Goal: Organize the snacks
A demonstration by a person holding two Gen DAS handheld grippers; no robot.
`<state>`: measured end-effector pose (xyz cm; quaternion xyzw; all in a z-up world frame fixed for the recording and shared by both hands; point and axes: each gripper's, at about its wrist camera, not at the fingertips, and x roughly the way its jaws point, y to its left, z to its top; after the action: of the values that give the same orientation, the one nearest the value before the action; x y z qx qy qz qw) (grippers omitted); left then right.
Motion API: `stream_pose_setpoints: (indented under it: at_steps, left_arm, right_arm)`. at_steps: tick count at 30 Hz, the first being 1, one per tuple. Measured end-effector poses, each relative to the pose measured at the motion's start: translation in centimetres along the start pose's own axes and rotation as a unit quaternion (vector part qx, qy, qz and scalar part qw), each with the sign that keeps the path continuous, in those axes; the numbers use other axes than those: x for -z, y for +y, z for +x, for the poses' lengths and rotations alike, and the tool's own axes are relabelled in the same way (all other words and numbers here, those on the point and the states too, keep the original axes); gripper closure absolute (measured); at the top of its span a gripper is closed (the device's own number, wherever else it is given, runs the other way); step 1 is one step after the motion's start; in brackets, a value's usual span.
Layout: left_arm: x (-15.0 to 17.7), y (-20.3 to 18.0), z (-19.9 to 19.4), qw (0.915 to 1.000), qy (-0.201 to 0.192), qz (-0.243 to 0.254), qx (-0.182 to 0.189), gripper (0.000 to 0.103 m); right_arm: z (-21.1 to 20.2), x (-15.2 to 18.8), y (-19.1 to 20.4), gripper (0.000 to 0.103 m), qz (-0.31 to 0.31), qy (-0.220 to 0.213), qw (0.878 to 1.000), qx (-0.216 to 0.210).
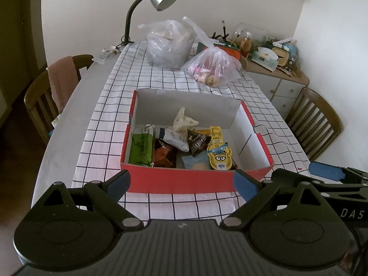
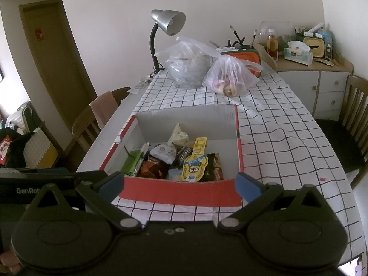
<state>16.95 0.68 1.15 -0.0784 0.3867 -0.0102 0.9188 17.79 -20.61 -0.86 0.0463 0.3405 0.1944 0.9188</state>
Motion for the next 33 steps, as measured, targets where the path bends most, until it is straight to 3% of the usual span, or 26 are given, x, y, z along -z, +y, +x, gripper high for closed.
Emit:
stream_pose_setpoints:
  at_steps: [33]
  left_arm:
    - [-0.24,0.06,0.88,1.0000,0.004,-0.004,-0.002,0.006]
  right_arm:
    - [0.78,0.02,-0.13,0.000,0.007,0.004,1.000,0.001]
